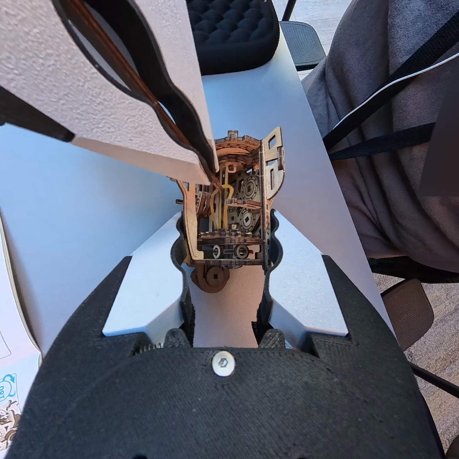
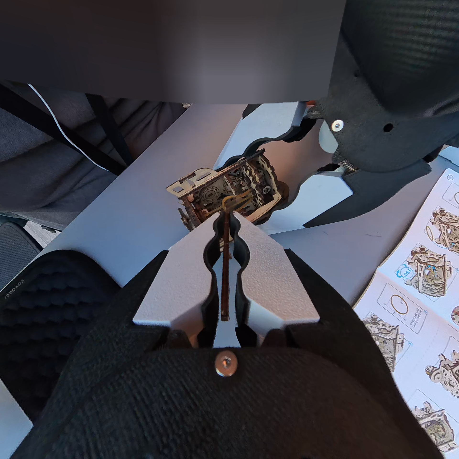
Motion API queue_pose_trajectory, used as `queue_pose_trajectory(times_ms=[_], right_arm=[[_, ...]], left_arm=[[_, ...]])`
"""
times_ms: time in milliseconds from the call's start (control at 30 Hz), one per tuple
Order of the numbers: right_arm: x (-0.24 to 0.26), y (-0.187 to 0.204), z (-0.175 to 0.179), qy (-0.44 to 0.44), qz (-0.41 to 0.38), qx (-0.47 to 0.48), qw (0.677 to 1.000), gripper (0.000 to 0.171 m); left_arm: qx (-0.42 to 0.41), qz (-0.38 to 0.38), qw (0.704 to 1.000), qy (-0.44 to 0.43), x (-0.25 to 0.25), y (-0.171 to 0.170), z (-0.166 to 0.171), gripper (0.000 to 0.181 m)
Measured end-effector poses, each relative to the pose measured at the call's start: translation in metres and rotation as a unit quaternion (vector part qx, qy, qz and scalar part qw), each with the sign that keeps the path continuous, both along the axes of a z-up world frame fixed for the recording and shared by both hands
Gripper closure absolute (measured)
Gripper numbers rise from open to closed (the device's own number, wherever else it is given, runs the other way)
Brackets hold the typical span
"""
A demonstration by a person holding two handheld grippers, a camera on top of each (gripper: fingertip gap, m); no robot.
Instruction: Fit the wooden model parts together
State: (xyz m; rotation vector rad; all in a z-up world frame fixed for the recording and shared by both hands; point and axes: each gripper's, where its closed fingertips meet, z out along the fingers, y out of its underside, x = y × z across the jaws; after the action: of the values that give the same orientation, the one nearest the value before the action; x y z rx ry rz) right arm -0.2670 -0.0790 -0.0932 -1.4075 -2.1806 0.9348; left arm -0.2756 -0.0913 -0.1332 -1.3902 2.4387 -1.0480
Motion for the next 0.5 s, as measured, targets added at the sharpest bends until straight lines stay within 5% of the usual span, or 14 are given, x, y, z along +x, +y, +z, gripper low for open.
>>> queue_pose_trajectory(times_ms=[33, 500], right_arm=[[0.0002, -0.0001, -0.0002, 0.0, 0.0, 0.0, 1.0, 0.17], [-0.0013, -0.0015, 0.002, 0.008, 0.004, 0.009, 1.0, 0.171]], left_arm=[[-0.001, 0.0, 1.0, 0.0, 0.0001, 0.0001, 0.0, 0.117], [-0.002, 0.0, 1.0, 0.002, 0.0004, 0.0003, -0.0003, 0.116]])
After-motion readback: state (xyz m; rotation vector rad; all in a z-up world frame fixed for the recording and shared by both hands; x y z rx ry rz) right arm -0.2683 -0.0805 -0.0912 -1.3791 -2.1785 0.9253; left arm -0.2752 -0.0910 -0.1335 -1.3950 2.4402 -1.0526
